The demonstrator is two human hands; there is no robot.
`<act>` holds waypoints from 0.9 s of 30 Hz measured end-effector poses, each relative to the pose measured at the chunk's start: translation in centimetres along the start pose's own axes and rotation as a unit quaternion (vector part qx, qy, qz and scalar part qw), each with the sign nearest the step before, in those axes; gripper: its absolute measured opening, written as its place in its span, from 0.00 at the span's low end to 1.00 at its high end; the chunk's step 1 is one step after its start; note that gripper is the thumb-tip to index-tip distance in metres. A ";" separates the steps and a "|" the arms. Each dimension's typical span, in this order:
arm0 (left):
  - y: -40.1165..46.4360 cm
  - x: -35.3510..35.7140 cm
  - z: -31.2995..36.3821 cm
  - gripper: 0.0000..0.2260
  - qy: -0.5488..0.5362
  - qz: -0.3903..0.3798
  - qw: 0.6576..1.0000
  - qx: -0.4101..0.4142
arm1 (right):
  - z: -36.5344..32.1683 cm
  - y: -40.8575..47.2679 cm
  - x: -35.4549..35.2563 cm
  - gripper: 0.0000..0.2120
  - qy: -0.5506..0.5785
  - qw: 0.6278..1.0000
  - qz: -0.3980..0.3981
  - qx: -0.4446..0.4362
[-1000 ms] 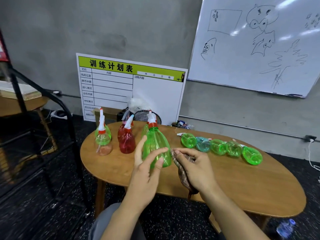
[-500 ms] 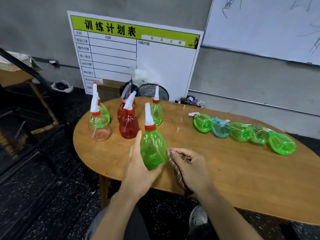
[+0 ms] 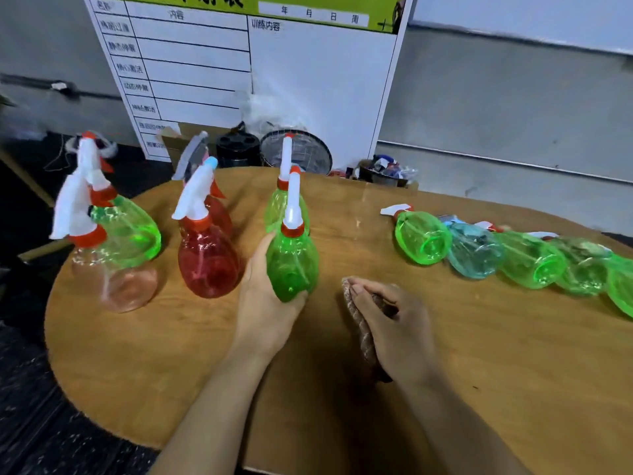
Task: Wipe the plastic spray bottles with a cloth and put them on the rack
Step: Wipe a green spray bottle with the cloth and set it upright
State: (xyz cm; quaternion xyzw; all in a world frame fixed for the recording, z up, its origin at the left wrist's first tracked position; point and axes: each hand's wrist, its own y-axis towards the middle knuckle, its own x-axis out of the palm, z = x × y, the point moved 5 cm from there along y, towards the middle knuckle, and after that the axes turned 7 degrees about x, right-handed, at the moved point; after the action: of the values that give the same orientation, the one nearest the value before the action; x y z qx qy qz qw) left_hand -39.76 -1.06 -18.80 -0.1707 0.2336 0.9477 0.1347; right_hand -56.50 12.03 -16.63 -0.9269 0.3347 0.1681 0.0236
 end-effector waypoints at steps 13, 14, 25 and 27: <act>0.2 0.3 -0.5 0.57 0.032 0.025 0.999 -0.035 | 1.2 1.7 -3.3 0.09 0.047 0.999 0.024 -0.004; -0.4 0.5 0.1 0.56 0.033 0.024 0.999 -0.031 | 1.2 1.5 -3.8 0.09 0.051 0.998 0.027 -0.002; -4.0 6.8 6.7 0.49 0.049 0.055 0.997 0.002 | 3.5 -0.5 -12.9 0.09 0.080 0.994 0.077 0.020; -3.3 8.7 7.9 0.48 0.061 0.049 0.997 0.013 | 4.6 -0.2 -14.3 0.09 0.083 0.992 0.093 0.027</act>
State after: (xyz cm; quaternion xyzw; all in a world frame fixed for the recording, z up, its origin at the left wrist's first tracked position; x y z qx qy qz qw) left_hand -48.55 7.18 -16.88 -0.2148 0.2622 0.9377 0.0759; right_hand -68.01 21.65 -16.27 -0.9013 0.4251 0.0830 0.0046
